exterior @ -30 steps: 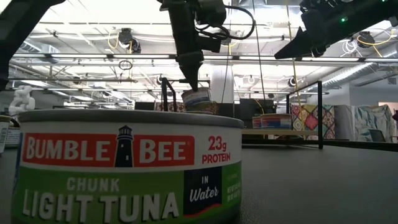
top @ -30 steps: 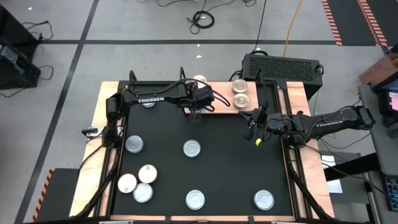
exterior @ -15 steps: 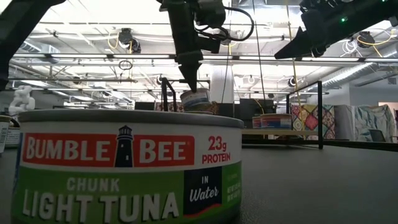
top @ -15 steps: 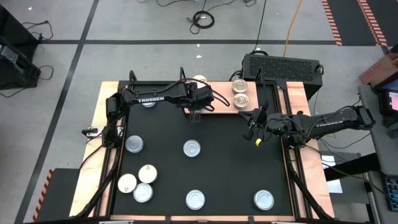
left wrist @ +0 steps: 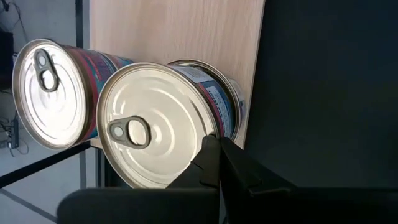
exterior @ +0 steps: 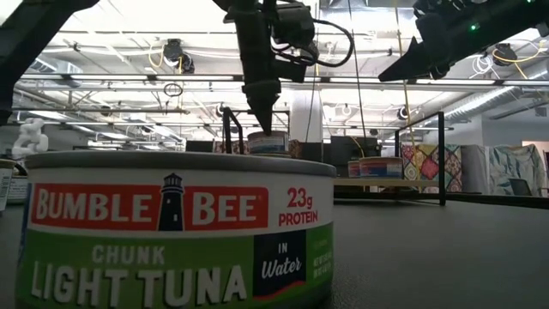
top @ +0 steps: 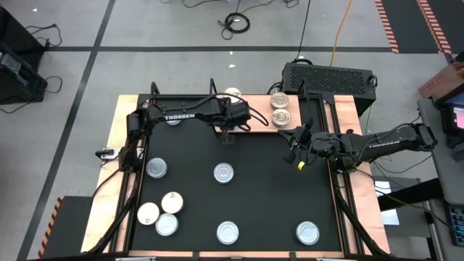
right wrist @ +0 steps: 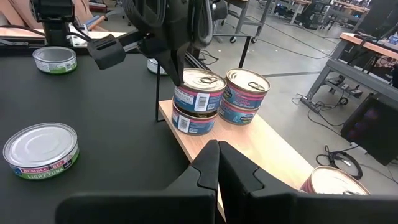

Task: Stack canned seafood by type on shelf
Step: Stack the blue pink tuna can on top of the other blue pink tuna can on the shelf

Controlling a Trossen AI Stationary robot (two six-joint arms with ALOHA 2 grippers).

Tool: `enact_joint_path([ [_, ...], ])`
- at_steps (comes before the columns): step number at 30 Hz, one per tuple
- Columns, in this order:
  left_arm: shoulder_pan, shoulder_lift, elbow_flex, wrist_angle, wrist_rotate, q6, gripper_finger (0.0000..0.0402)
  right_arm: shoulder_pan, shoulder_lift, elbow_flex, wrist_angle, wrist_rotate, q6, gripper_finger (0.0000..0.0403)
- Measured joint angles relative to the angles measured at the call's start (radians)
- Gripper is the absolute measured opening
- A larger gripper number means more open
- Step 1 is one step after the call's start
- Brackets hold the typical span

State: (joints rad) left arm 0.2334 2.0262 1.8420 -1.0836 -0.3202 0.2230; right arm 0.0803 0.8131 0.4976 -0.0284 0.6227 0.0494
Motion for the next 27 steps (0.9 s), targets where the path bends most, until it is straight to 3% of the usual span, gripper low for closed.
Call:
enact_joint_path([
  [6,-0.005,0.0,0.0,-0.004,0.0,0.005,0.0003,0.0,0.0,0.0,0.0,0.0,0.0,0.0],
  [20,-0.015,0.001,0.001,0.028,-0.043,0.051,0.0067,0.0,0.0,0.0,0.0,0.0,0.0,0.0],
  [27,-0.041,-0.004,0.097,-0.01,-0.058,0.053,0.0068,0.0,0.0,0.0,0.001,0.0,0.0,0.0],
])
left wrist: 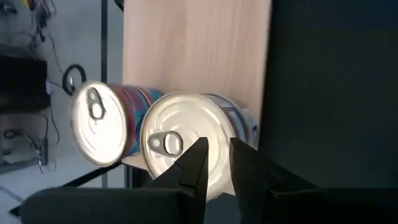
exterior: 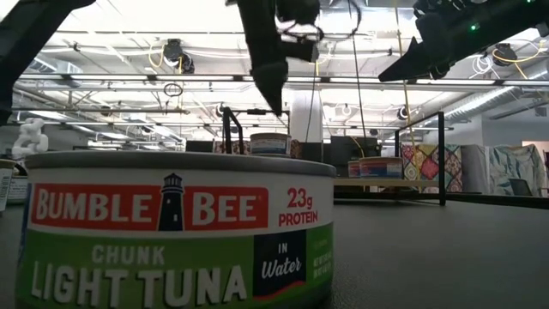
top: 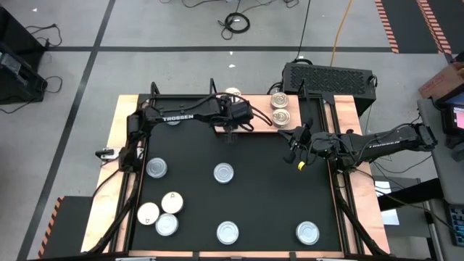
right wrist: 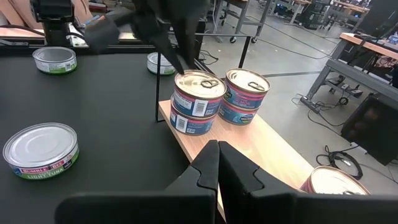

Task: Stack canned seafood by type on shelf
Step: Stack the blue pink tuna can on top of the other blue pink tuna can on the shelf

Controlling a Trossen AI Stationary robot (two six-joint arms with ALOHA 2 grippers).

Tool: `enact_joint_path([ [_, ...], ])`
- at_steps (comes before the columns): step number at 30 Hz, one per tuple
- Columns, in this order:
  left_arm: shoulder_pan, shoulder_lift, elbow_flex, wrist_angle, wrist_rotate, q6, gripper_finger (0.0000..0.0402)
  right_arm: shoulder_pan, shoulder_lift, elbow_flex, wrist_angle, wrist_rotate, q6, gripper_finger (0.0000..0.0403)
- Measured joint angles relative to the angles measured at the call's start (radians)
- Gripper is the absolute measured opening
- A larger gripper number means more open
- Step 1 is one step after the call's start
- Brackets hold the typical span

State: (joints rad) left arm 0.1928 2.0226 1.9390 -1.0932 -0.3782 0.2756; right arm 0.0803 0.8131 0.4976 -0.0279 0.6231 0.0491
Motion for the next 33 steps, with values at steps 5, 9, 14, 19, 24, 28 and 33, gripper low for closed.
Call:
enact_joint_path([
  [5,-0.034,-0.003,0.101,-0.165,-0.001,-0.009,0.0069,0.0,0.0,0.0,0.002,0.0,0.018,0.0],
  [9,-0.053,-0.015,0.137,-0.343,0.028,-0.079,0.0069,0.0,0.0,0.0,0.017,-0.047,0.019,0.0],
  [14,-0.072,-0.081,0.092,-0.444,0.228,-0.163,0.0068,0.002,0.02,0.0,0.104,-0.217,0.017,0.0],
  [19,-0.15,-0.214,-0.044,-0.402,0.272,-0.226,0.0068,0.03,0.103,0.0,0.244,-0.334,0.015,0.0],
  [24,-0.265,-0.378,-0.233,-0.342,0.272,-0.401,0.0068,0.074,0.224,0.0,0.414,-0.391,0.01,0.0],
  [28,-0.375,-0.493,-0.382,-0.282,0.273,-0.588,0.0067,0.103,0.308,0.0,0.512,-0.437,0.011,0.0],
  [33,-0.493,-0.556,-0.534,-0.212,0.273,-0.746,0.0067,0.142,0.378,0.026,0.505,-0.449,0.025,0.0],
])
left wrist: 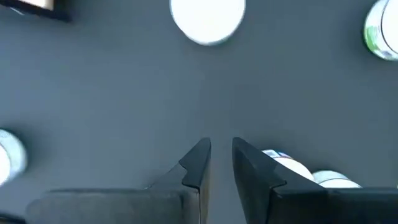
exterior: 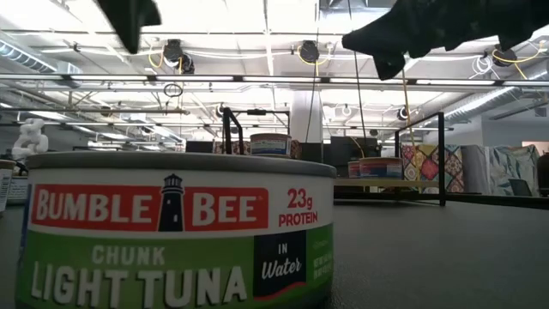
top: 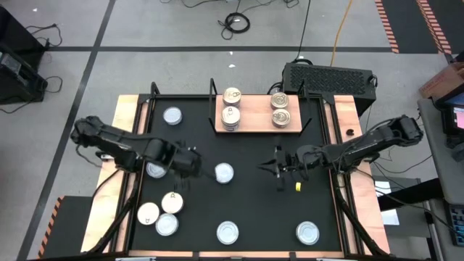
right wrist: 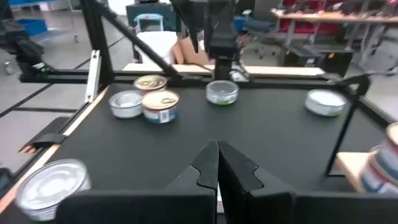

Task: Stack canned seafood by type on shelf
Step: Stack the blue pink tuna can on top of the other blue pink tuna can on the shelf

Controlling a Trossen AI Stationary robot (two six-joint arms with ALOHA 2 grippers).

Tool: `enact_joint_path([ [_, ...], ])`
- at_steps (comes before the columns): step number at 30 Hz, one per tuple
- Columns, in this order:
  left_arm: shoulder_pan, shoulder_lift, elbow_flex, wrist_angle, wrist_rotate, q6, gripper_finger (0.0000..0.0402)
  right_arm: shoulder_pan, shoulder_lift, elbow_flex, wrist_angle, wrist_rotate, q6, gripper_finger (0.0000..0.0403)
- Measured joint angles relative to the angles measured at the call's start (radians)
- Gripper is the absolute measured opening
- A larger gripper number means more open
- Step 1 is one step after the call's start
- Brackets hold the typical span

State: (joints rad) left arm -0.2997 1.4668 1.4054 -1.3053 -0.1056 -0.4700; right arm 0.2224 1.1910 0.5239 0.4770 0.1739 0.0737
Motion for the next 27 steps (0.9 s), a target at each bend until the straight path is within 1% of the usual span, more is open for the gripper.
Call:
enact_joint_path([
  [3,-0.051,-0.002,-0.07,0.034,0.028,-0.07,0.0067,0.04,0.035,0.046,-0.045,0.0,0.017,0.0],
  [8,-0.109,-0.002,-0.165,0.17,0.067,-0.203,0.0067,0.121,0.105,0.134,-0.163,0.004,0.019,0.0],
  [12,-0.178,0.007,-0.184,0.273,0.067,-0.32,0.0067,0.168,0.156,0.169,-0.185,0.006,0.02,0.0],
  [16,-0.258,0.043,-0.184,0.355,0.025,-0.419,0.0067,0.201,0.185,0.172,-0.185,0.009,0.025,0.0],
  [20,-0.322,0.116,-0.136,0.372,0.015,-0.535,0.0067,0.226,0.191,0.172,-0.213,0.014,0.073,0.0],
  [23,-0.359,0.189,-0.069,0.372,0.013,-0.544,0.0067,0.242,0.19,0.172,-0.217,0.027,0.086,0.0],
  [27,-0.394,0.26,0.029,0.335,0.006,-0.551,0.0067,0.259,0.19,0.172,-0.213,0.101,0.087,0.0],
])
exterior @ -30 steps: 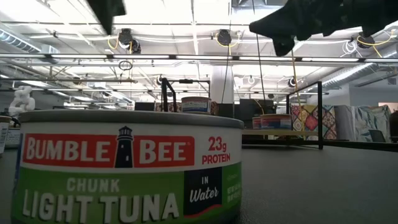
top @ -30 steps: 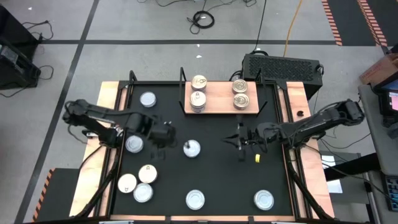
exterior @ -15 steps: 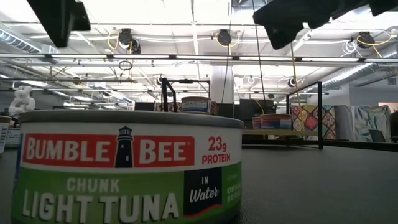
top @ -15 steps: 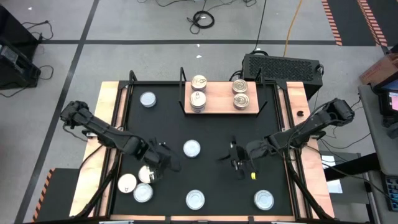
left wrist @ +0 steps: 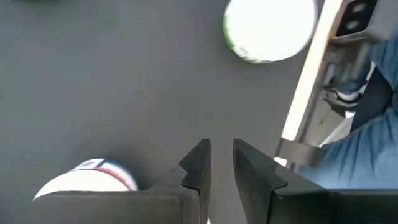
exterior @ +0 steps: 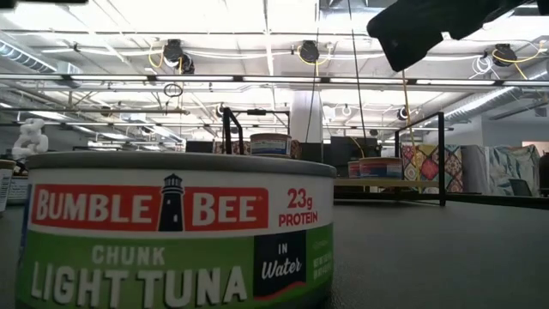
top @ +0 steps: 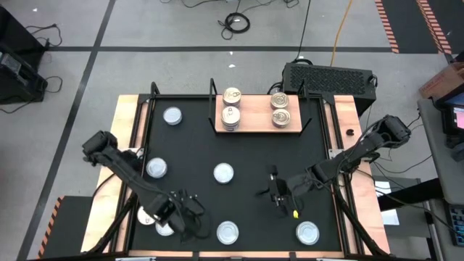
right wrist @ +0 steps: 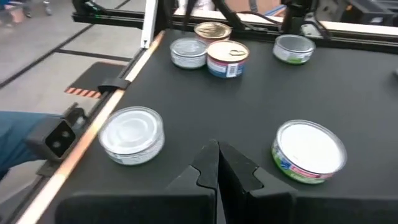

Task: Stack canned seafood by type on shelf
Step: Stack the blue pink tuna can on top of the other blue pink tuna can on the shelf

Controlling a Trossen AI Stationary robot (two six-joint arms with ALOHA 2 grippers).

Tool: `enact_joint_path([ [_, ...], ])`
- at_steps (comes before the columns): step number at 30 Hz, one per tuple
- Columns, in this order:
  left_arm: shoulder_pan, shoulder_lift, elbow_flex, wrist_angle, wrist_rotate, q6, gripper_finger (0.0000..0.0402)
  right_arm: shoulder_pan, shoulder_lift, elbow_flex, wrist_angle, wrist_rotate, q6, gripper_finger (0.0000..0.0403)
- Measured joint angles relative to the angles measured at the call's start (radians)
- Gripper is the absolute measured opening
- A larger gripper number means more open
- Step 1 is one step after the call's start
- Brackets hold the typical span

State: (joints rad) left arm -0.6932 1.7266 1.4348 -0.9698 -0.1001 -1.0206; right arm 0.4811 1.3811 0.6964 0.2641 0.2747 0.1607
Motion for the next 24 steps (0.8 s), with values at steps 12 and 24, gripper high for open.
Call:
enact_joint_path([
  [12,-0.075,0.08,0.07,-0.332,-0.035,-0.265,0.0067,-0.001,0.0,0.0,-0.023,0.016,-0.035,0.0],
  [24,-0.075,0.151,0.031,-0.348,-0.035,-0.212,0.0067,-0.031,0.0,0.0,-0.094,0.017,-0.077,0.0],
])
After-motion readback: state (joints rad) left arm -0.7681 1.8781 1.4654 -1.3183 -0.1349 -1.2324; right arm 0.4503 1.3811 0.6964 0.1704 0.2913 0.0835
